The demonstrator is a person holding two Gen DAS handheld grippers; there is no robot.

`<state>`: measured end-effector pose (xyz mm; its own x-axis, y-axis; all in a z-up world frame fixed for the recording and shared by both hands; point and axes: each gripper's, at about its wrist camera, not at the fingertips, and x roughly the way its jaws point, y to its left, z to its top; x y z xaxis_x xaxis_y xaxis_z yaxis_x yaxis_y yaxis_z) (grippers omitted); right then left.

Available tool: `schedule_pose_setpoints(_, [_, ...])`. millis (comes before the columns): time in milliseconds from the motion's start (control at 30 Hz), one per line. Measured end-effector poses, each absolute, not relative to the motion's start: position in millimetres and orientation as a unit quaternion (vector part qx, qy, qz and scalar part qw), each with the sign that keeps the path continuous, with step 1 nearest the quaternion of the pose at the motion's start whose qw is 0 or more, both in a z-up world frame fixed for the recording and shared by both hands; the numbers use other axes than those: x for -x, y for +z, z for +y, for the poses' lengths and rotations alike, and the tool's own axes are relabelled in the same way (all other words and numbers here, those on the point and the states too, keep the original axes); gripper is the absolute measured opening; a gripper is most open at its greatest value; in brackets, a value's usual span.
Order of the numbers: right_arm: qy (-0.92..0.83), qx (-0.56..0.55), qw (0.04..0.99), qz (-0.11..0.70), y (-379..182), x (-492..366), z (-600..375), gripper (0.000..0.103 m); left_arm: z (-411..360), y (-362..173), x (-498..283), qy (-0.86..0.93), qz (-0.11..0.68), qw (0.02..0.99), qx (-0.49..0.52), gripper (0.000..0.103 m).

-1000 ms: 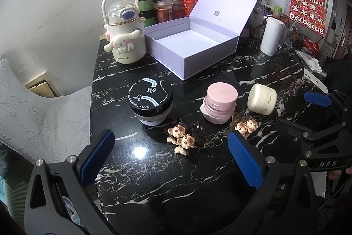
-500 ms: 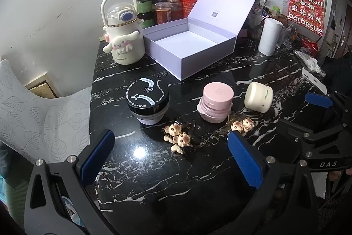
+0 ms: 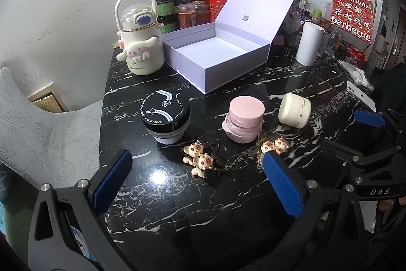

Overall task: Organize objects
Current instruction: 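Move both tools toward the black compact and cream jar, then close the left tool on the black compact while the right tool grasps the cream jar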

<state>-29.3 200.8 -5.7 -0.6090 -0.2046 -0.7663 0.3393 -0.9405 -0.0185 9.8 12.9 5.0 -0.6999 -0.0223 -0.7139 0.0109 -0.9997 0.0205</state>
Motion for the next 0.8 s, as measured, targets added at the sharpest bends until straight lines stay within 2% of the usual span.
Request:
schedule_pose_setpoints(367, [-0.889, -0.427, 0.149, 0.073, -14.1, 41.9, 205.0, 0.103, 17.4, 0.9, 4.2, -0.918, -0.01, 0.011, -0.397, 0.103])
schedule_pose_setpoints(800, [-0.886, -0.431, 0.156, 0.068, -25.1, 64.3, 207.7, 0.103, 6.0, -11.7, 24.4, -0.916, 0.022, 0.031, -0.4, 0.103])
